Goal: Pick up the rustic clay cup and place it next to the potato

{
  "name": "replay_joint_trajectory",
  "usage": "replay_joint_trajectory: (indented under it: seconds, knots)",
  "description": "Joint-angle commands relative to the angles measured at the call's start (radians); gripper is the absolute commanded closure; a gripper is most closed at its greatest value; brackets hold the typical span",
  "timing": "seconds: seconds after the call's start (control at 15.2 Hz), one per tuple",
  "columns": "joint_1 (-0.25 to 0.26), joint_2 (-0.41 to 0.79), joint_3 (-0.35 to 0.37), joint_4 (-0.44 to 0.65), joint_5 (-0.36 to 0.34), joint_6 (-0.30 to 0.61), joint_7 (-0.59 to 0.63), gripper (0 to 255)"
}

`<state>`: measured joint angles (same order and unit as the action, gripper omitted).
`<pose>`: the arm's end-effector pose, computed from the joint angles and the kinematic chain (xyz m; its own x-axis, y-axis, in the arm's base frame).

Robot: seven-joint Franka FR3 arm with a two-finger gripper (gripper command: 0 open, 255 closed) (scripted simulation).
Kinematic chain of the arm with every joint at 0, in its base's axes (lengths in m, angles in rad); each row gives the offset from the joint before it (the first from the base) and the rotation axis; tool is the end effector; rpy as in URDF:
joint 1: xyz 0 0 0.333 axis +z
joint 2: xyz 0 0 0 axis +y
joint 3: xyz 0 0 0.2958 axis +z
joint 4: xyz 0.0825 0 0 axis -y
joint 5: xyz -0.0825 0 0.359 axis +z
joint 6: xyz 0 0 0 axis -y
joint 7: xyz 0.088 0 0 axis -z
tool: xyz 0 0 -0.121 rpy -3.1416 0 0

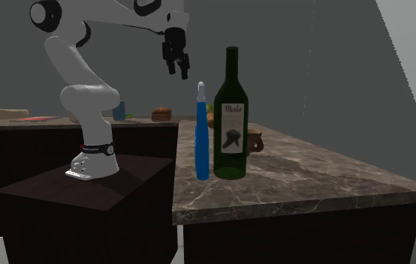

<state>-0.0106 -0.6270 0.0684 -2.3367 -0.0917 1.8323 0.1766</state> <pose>0.3623 0.0161 0.5438 0.9849 -0.1021 0.1401 -0.1177 -0.9872 0.1076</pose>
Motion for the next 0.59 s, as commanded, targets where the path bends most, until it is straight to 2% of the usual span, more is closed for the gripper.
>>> replay_joint_trajectory:
  seconds: [0.0,0.53]
  knots:
    - [0.0,0.071,0.024,0.015,-0.018,0.046,0.018,0]
    - [-0.014,0.383,0.107,0.137,-0.136,0.18,0.103,0]
